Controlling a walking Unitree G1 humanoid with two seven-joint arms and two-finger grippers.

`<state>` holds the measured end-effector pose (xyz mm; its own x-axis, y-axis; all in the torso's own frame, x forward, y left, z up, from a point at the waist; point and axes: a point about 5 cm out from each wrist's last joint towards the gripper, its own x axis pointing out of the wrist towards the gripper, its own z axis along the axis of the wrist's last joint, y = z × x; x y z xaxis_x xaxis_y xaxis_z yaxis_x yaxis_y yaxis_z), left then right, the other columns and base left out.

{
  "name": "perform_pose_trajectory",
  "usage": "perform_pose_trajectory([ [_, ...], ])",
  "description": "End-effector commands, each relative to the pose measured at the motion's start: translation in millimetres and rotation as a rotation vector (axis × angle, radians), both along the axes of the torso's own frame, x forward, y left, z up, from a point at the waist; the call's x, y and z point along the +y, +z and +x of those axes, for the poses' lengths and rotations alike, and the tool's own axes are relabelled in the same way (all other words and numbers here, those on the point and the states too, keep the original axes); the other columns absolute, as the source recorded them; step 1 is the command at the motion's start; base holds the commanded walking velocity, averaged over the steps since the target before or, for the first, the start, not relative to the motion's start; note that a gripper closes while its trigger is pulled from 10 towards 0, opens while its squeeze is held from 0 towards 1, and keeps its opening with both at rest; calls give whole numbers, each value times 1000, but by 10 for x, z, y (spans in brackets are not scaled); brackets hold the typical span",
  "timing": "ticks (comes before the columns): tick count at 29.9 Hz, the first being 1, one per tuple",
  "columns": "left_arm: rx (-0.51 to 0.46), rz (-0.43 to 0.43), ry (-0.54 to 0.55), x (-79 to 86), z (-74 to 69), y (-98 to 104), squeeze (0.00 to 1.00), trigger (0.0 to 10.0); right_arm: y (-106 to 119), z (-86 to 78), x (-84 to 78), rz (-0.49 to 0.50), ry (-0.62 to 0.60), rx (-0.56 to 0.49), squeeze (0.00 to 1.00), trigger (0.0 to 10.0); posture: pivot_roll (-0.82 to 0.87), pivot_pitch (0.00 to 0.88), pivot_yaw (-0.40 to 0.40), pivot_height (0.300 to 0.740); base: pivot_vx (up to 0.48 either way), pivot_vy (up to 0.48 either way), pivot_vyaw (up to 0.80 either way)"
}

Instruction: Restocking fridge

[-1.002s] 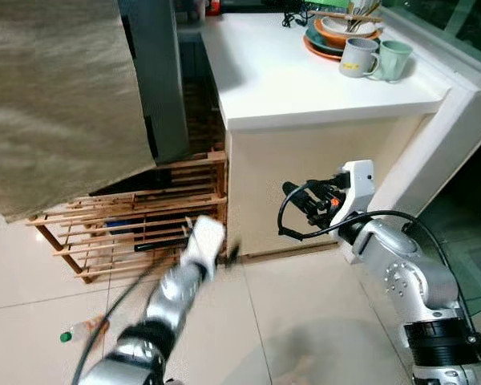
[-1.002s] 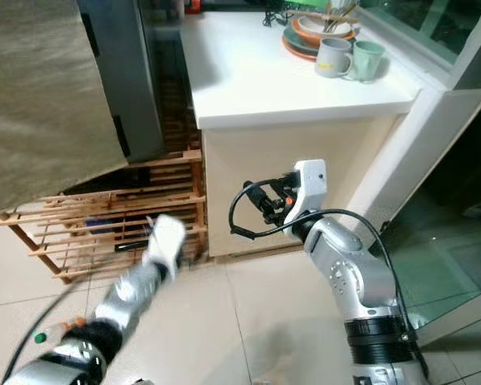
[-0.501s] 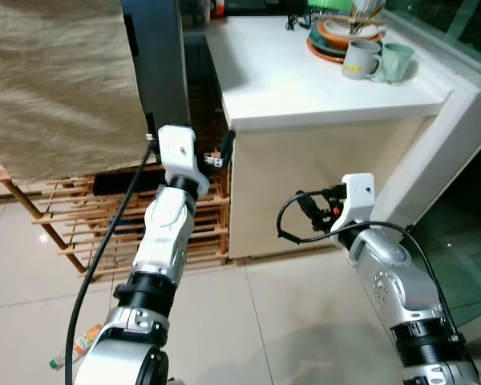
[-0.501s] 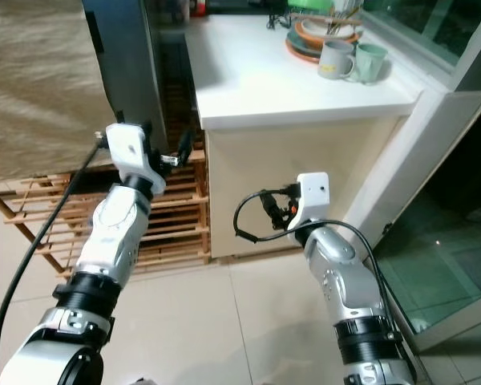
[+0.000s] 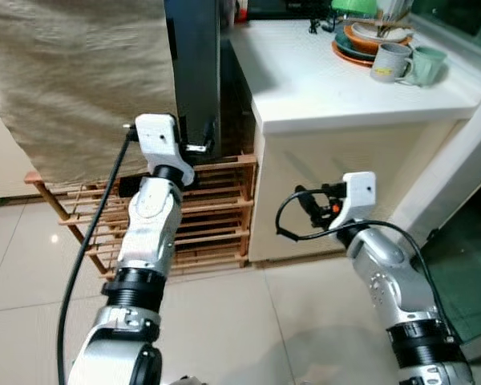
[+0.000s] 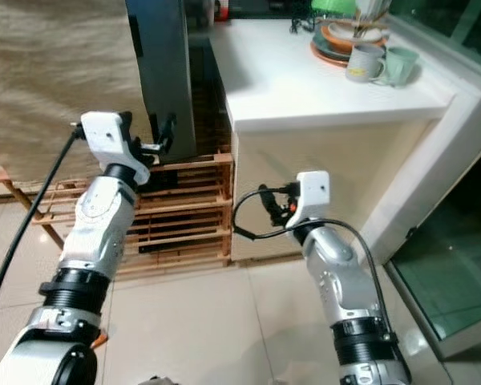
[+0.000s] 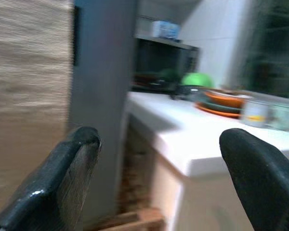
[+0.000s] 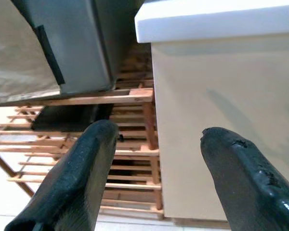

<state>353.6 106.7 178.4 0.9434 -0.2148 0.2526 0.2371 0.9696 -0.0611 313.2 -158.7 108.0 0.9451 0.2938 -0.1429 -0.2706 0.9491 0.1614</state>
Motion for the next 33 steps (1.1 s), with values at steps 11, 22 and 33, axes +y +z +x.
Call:
perform_pose_trajectory([
  [11, 69, 49, 85, 109, 53, -34, 0, 10000, -13, -15, 174, -51, 75, -24, 157, 10000, -137, 0, -8, 740, 163, 42, 0],
  [22, 41, 102, 56, 31, 23, -25, 0, 10000, -39, -15, 180, -63, 69, -22, 141, 10000, -131, 0, -7, 740, 461, 0, 0],
  [33, 69, 107, 62, 41, 33, -65, 0, 10000, -50, -22, 205, -65, 74, -27, 137, 10000, -134, 0, -1, 740, 456, 0, 0],
])
